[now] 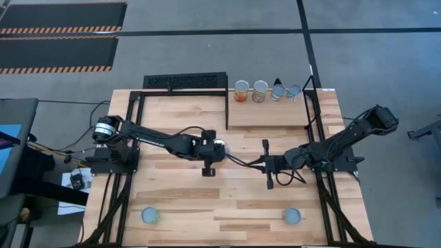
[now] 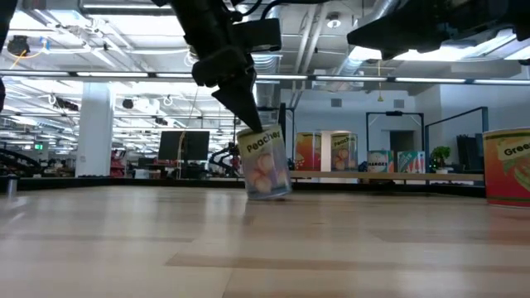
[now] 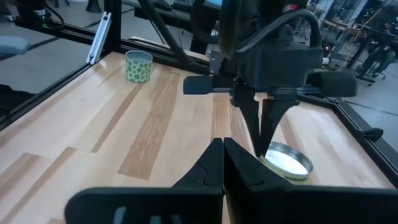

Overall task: Pick and place cans onto a shelf
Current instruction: Put the blue can on the shelf

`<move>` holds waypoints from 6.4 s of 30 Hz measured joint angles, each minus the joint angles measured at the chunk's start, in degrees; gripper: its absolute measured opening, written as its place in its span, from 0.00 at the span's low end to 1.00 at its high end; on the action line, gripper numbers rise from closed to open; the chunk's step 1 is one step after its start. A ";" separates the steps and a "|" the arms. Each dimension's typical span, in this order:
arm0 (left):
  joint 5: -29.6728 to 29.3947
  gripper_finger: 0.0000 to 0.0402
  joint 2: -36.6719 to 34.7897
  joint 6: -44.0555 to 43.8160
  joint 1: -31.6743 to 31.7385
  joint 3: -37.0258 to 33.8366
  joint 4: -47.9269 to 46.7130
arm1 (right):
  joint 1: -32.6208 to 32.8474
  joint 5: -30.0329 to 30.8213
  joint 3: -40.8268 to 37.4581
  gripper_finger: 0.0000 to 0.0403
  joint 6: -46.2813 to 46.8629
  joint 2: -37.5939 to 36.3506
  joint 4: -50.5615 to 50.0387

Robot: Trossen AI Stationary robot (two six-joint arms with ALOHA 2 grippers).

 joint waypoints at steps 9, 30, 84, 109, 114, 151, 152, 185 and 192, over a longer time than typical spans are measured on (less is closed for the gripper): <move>-0.23 0.10 -0.50 1.25 -0.07 0.04 0.28 | -0.02 0.00 0.00 0.04 0.04 0.00 -0.10; 9.97 0.01 -30.70 -0.59 -1.55 -45.99 63.32 | -4.83 -0.79 8.38 0.03 7.58 9.33 -8.17; 6.26 0.00 -33.97 -3.10 -0.74 -60.49 80.68 | -17.62 -9.68 45.43 0.38 -3.02 34.51 -46.73; 6.27 0.00 -33.94 -3.21 -0.74 -60.49 79.75 | -17.86 -9.62 46.29 0.17 -6.25 37.48 -48.67; 6.27 0.00 -33.94 -3.21 -0.72 -60.49 79.67 | -17.13 -9.68 46.13 0.03 -7.33 35.39 -53.04; 5.46 0.00 -33.94 -3.17 -0.74 -60.46 79.69 | -52.09 -18.71 27.69 0.01 -23.52 6.56 -60.86; 5.46 0.00 -33.94 -3.17 -0.74 -60.46 79.58 | -52.29 -18.71 27.69 0.01 -23.52 6.87 -60.63; 5.40 0.00 -33.94 -3.17 -0.74 -60.46 79.48 | -54.93 -18.51 27.69 0.16 -23.49 7.05 -59.21; 5.40 0.00 -33.94 -3.17 -0.74 -60.46 79.39 | -54.69 -16.19 27.74 0.16 -23.26 6.84 -57.60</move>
